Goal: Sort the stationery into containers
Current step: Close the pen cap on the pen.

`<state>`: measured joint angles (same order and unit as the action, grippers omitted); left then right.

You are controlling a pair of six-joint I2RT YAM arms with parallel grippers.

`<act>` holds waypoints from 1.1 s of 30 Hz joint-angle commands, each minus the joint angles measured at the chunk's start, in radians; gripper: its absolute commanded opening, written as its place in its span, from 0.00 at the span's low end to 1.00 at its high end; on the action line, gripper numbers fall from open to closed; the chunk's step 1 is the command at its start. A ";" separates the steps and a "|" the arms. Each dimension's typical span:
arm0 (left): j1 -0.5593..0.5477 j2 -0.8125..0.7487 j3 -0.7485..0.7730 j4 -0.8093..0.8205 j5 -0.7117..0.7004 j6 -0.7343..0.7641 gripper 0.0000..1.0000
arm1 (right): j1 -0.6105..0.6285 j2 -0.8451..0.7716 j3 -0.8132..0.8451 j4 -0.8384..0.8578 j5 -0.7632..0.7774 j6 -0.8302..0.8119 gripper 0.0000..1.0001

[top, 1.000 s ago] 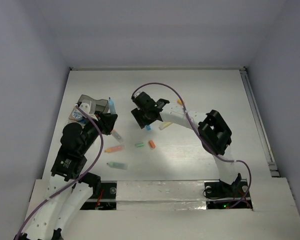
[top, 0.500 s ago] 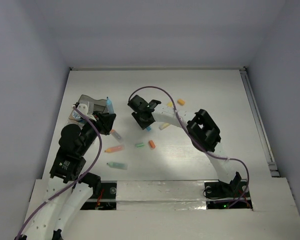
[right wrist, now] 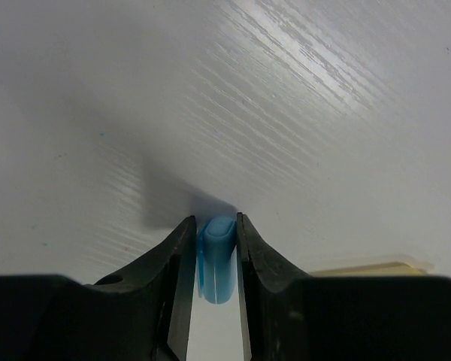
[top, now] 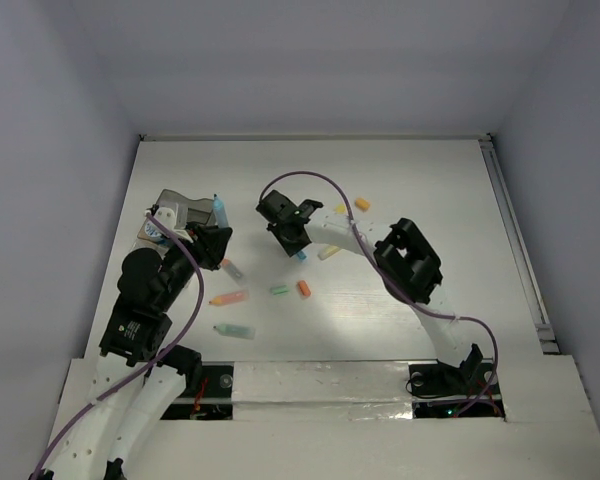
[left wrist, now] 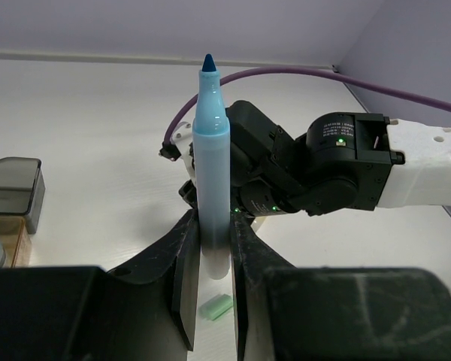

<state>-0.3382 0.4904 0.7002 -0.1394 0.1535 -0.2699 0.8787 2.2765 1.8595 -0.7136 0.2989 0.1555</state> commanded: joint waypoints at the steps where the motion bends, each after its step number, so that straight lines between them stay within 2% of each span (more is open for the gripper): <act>1: 0.004 0.004 0.033 0.049 0.038 0.006 0.00 | -0.021 -0.073 -0.048 0.057 -0.010 0.019 0.00; 5: 0.004 0.017 0.025 0.086 0.122 -0.002 0.00 | -0.030 -0.285 -0.149 0.274 -0.081 0.038 0.00; 9: 0.004 0.025 0.018 0.132 0.253 -0.018 0.00 | -0.040 -0.499 -0.340 0.512 -0.211 0.075 0.00; 12: 0.004 0.030 0.002 0.190 0.348 -0.048 0.00 | -0.040 -0.642 -0.423 0.661 -0.283 0.114 0.00; 16: 0.004 0.060 -0.010 0.264 0.466 -0.103 0.00 | -0.052 -0.786 -0.586 0.879 -0.443 0.191 0.00; 19: 0.004 0.073 -0.027 0.357 0.542 -0.178 0.00 | -0.063 -0.865 -0.644 1.037 -0.533 0.278 0.00; 23: 0.004 0.103 -0.047 0.475 0.630 -0.222 0.00 | -0.072 -0.902 -0.692 1.235 -0.613 0.392 0.00; 26: 0.013 0.103 -0.065 0.500 0.670 -0.232 0.00 | -0.081 -0.876 -0.675 1.324 -0.676 0.496 0.00; 33: 0.013 0.057 -0.108 0.570 0.728 -0.290 0.00 | -0.081 -0.828 -0.689 1.560 -0.698 0.611 0.00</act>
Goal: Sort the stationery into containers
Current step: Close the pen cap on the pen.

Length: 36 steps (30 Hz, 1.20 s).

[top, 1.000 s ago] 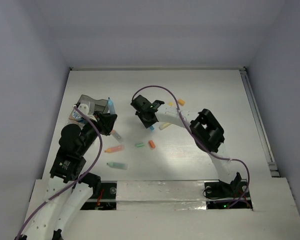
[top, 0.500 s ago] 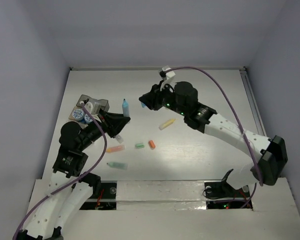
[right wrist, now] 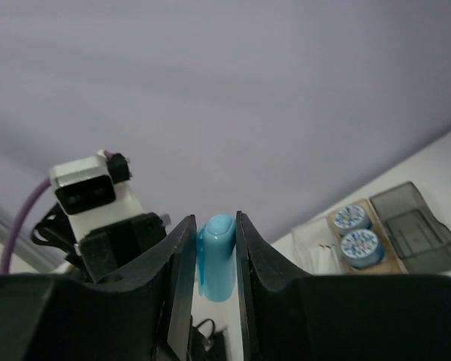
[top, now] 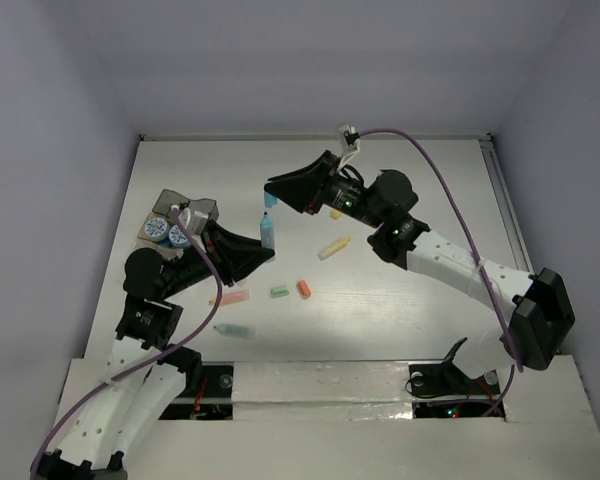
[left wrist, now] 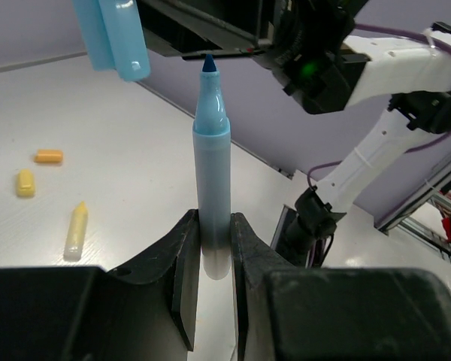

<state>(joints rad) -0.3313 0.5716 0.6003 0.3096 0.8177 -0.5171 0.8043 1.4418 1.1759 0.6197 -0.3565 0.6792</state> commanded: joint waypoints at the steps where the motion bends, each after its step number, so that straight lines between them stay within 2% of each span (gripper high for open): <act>1: 0.006 -0.027 -0.011 0.129 0.072 -0.050 0.00 | -0.007 0.017 0.001 0.250 -0.053 0.112 0.00; 6: 0.006 -0.009 -0.030 0.209 0.101 -0.110 0.00 | -0.007 0.042 0.007 0.385 -0.105 0.203 0.00; 18: 0.006 -0.010 -0.028 0.221 0.103 -0.120 0.00 | -0.007 0.089 0.001 0.561 -0.216 0.359 0.00; 36: 0.015 -0.013 -0.023 0.214 0.098 -0.112 0.00 | -0.007 0.129 -0.001 0.600 -0.305 0.407 0.00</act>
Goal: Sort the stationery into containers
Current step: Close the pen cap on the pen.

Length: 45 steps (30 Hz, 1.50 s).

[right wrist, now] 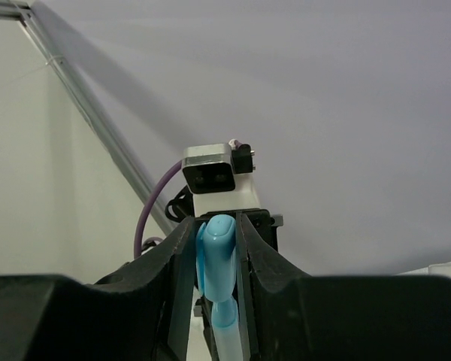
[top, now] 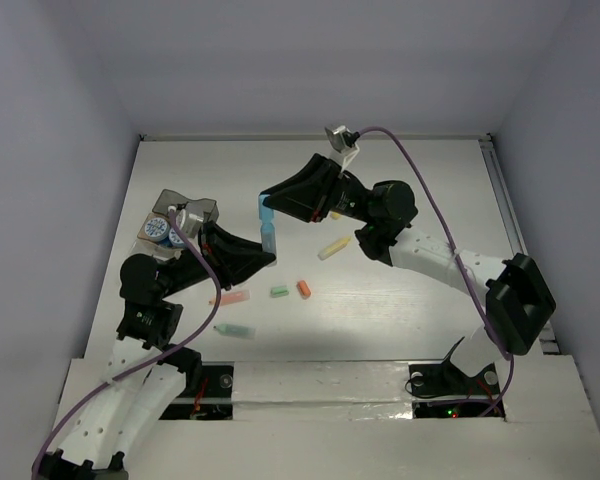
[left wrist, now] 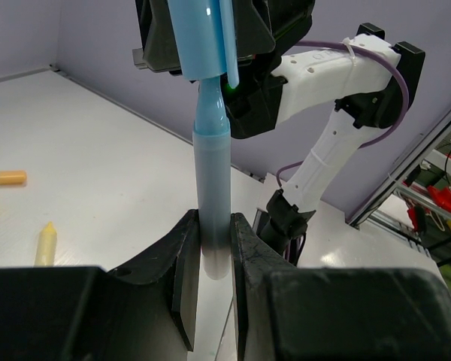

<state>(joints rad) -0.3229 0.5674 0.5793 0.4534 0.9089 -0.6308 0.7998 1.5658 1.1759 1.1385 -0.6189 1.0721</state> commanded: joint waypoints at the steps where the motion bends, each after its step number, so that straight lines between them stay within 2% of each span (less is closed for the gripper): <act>1: 0.007 -0.011 -0.002 0.070 0.005 0.002 0.00 | -0.002 0.004 -0.004 0.083 -0.047 0.017 0.00; 17: 0.016 -0.018 0.008 0.099 -0.013 -0.020 0.00 | 0.007 0.013 -0.071 0.046 -0.110 -0.007 0.00; 34: 0.016 0.000 0.073 0.263 -0.064 -0.122 0.00 | 0.047 0.007 -0.208 0.073 -0.156 -0.028 0.00; 42: 0.016 0.022 0.191 0.162 -0.087 -0.061 0.00 | 0.084 -0.007 -0.251 -0.173 -0.154 -0.126 0.00; 45: 0.016 0.048 0.237 0.160 -0.100 -0.082 0.00 | 0.110 -0.019 -0.314 -0.181 -0.137 -0.147 0.00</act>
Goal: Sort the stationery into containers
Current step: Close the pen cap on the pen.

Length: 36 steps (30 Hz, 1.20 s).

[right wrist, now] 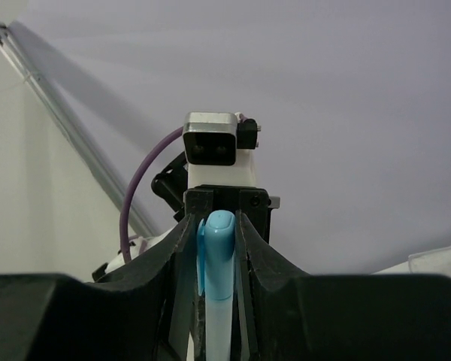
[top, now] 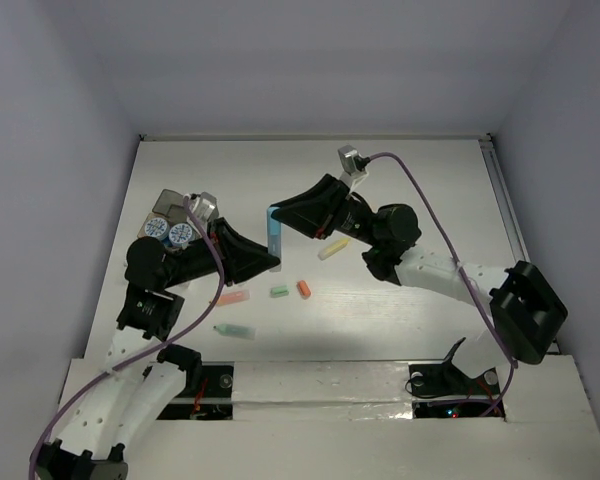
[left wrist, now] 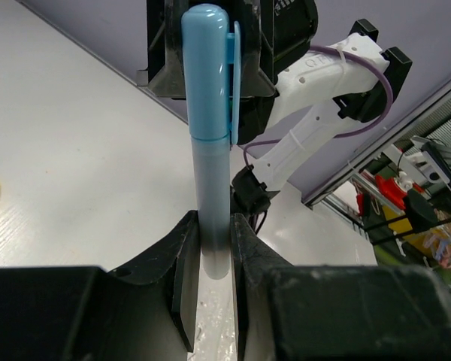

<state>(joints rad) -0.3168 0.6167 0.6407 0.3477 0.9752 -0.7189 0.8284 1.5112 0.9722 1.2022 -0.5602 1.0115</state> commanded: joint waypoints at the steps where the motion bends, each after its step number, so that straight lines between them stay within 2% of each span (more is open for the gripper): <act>1: 0.010 0.005 0.188 0.263 -0.181 0.006 0.00 | 0.092 0.029 -0.148 -0.239 -0.193 -0.093 0.00; 6: 0.010 0.015 0.257 0.278 -0.210 -0.011 0.00 | 0.124 0.020 -0.237 -0.224 -0.161 -0.114 0.00; 15: 0.010 0.090 0.316 0.304 -0.198 -0.040 0.00 | 0.209 0.029 -0.271 -0.286 -0.129 -0.171 0.00; 18: 0.010 0.092 0.294 0.303 -0.194 -0.039 0.00 | 0.209 0.001 -0.299 -0.271 -0.095 -0.166 0.00; 22: 0.010 0.052 0.235 0.225 -0.222 0.013 0.00 | 0.209 -0.063 -0.225 -0.372 -0.038 -0.232 0.00; 23: 0.010 0.045 0.222 0.193 -0.231 0.022 0.00 | 0.209 -0.074 -0.211 -0.398 -0.014 -0.241 0.26; 26: 0.010 0.020 0.165 0.159 -0.276 0.039 0.00 | 0.175 -0.136 -0.191 -0.429 0.045 -0.242 0.68; 29: 0.010 0.009 0.113 0.093 -0.369 0.059 0.00 | 0.115 -0.254 -0.213 -0.426 0.083 -0.237 0.83; 32: 0.010 0.024 0.083 0.047 -0.476 0.058 0.00 | 0.060 -0.365 -0.271 -0.469 0.114 -0.255 0.88; 35: 0.010 0.067 0.083 -0.005 -0.630 0.004 0.00 | 0.038 -0.518 -0.325 -0.614 0.155 -0.316 0.91; 36: 0.010 0.084 0.083 -0.009 -0.668 -0.017 0.00 | 0.029 -0.519 -0.334 -0.650 0.155 -0.332 0.91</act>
<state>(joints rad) -0.3077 0.6544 0.7334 0.3481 0.5076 -0.6949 0.8673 1.0836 0.6510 0.6582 -0.4217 0.7609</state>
